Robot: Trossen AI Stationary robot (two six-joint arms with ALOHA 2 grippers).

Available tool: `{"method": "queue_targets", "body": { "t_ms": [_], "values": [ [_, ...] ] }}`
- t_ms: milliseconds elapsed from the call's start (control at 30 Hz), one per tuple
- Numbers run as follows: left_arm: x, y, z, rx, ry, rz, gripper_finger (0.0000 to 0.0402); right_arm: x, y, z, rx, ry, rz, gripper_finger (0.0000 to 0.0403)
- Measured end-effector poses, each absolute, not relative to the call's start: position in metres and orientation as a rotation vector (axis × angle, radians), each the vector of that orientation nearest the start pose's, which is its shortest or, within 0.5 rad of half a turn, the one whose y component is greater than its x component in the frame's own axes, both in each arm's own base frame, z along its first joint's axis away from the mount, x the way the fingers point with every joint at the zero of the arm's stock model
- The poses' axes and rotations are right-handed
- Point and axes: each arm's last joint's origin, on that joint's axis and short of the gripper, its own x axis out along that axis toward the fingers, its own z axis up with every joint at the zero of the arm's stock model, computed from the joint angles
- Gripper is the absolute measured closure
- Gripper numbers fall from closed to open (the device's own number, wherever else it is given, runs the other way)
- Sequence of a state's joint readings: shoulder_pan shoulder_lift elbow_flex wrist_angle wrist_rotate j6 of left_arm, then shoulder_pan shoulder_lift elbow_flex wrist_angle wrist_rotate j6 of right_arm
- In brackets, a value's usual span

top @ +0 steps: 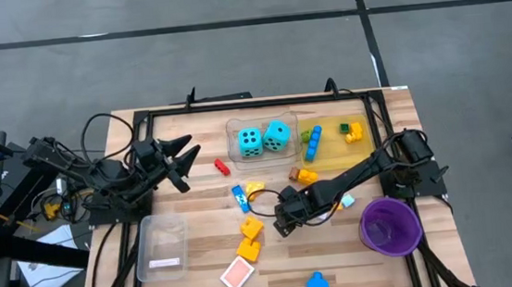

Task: Pick & Place Toys
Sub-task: Put the green game piece into the yellow bin

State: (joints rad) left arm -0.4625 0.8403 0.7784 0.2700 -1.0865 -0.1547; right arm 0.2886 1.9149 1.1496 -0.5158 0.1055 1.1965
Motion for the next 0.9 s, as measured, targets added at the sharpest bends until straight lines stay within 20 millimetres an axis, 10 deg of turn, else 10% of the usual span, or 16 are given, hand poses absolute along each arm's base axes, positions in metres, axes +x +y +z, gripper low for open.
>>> {"method": "queue_targets", "body": {
  "t_ms": [400,900],
  "values": [
    [0.165,-0.054,0.362,-0.297,-0.199,0.61,0.0192,0.342,0.095,0.135,0.76,1.141,-0.593,0.027],
    [0.165,-0.054,0.362,-0.297,-0.199,0.61,0.0192,0.36,0.099,0.192,0.55,1.021,-0.563,0.0266]
  ]
}}
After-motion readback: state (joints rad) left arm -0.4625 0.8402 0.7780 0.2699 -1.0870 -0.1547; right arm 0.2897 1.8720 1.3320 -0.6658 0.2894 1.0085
